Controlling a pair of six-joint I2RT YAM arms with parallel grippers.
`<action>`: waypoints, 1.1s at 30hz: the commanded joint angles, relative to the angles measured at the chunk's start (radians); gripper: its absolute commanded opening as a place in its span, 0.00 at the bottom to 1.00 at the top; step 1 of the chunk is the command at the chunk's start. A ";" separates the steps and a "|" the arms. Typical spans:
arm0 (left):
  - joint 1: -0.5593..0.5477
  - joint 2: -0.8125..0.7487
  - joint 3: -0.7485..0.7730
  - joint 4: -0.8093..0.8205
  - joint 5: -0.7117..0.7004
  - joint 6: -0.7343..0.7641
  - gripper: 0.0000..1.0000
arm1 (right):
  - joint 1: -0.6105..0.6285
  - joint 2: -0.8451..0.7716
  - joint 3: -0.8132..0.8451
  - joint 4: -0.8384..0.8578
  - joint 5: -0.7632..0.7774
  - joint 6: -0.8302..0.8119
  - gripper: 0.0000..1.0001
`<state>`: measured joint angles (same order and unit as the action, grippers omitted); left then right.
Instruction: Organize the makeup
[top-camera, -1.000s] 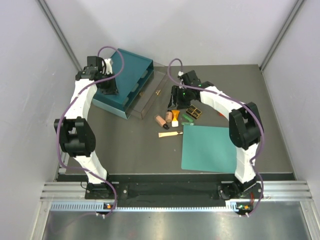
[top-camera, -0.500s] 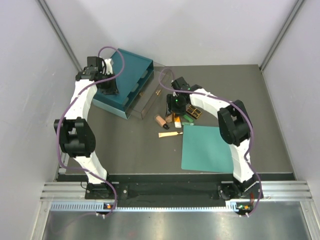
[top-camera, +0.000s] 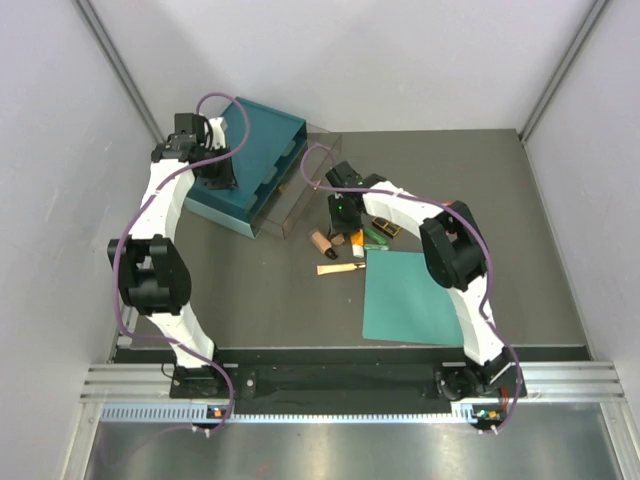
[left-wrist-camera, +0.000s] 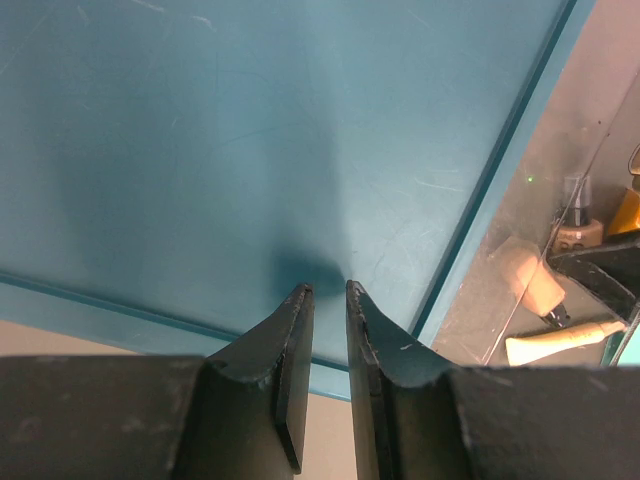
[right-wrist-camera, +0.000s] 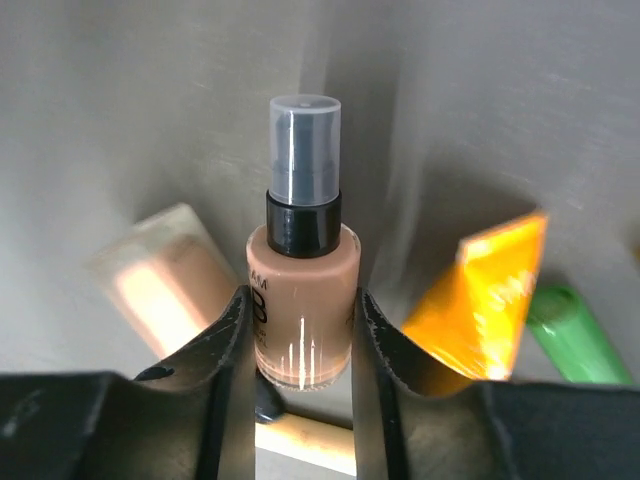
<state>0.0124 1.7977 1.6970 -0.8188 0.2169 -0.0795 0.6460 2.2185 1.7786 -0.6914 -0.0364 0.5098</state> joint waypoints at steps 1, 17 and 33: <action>-0.002 0.029 -0.062 -0.111 -0.040 0.001 0.26 | 0.004 -0.118 -0.030 -0.023 0.144 -0.031 0.00; -0.002 0.005 -0.082 -0.091 -0.060 -0.012 0.26 | -0.066 -0.324 0.105 0.082 0.244 -0.060 0.00; -0.002 0.014 -0.069 -0.097 -0.056 -0.011 0.26 | 0.046 -0.139 0.384 0.205 -0.039 -0.091 0.00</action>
<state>0.0120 1.7756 1.6630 -0.7856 0.2024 -0.1020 0.6296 2.0190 2.0338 -0.5381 0.0128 0.4431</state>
